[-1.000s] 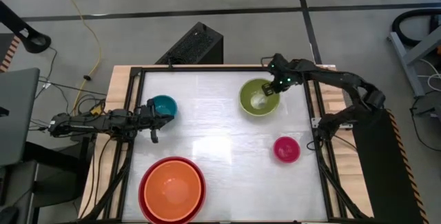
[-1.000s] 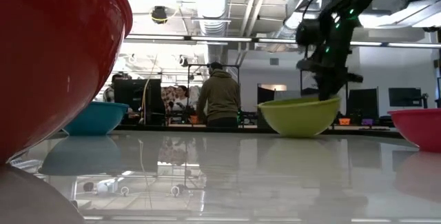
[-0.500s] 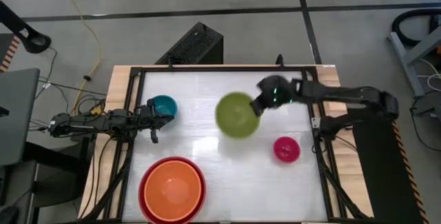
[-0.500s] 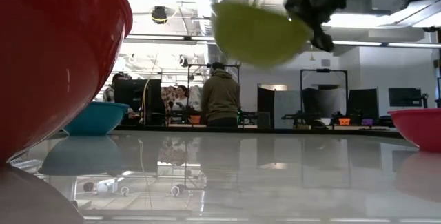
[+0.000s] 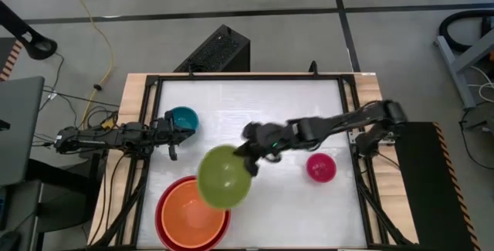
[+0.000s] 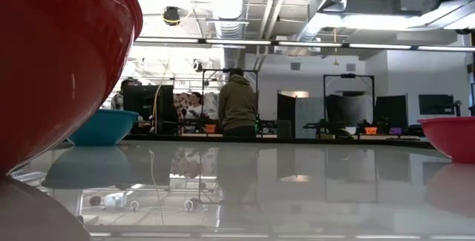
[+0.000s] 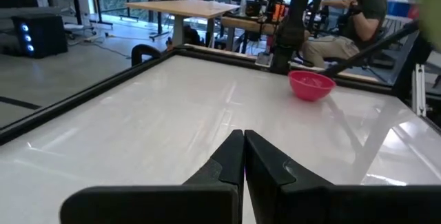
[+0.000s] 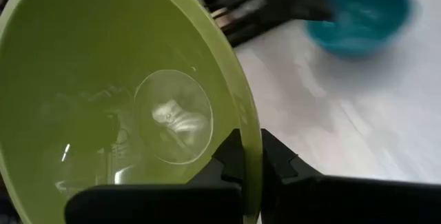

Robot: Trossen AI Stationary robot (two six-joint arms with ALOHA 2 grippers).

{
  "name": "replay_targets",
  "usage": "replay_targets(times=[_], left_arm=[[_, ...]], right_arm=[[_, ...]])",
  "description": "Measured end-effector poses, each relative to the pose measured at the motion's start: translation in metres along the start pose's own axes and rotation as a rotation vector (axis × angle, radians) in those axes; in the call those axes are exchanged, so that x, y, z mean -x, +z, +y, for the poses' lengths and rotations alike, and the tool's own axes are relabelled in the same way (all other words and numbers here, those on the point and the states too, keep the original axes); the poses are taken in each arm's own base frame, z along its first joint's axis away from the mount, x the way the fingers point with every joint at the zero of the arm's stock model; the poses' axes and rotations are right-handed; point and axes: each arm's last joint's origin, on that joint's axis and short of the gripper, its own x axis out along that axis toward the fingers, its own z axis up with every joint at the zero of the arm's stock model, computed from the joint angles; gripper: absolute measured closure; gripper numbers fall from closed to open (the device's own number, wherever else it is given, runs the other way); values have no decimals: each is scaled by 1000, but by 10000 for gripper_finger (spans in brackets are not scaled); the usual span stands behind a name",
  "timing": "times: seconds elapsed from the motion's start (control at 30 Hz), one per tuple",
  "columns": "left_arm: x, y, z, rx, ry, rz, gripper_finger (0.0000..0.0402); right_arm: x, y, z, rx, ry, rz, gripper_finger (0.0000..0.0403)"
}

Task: Nest bowls inside each other
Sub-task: Stack the green bowl on the orange bowl

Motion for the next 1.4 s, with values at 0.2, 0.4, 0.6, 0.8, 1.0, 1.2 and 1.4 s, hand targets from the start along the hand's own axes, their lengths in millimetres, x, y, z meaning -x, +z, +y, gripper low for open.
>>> replay_targets(times=[0.2, 0.4, 0.6, 0.8, 1.0, 1.2, 1.4], left_arm=[[0, 0, 0, 37, -1, 0, 401], [0, 0, 0, 41, -1, 0, 401], [0, 0, 0, 42, 0, 0, 401], [0, 0, 0, 43, -1, 0, 401], [0, 0, 0, 43, 0, 0, 401], [0, 0, 0, 43, -1, 0, 401], [0, 0, 0, 43, -1, 0, 401]], right_arm=[[-57, 4, 43, 111, 50, 78, 379], [-115, -8, 53, 143, 50, 161, 379], [-150, -12, 51, 122, 90, 187, 379], [-170, -25, 44, 91, 104, 258, 379], [-170, -26, 41, 84, 80, 270, 379], [-170, -26, 42, 96, 81, 266, 322], [-168, -30, 39, 104, 49, 310, 265]])
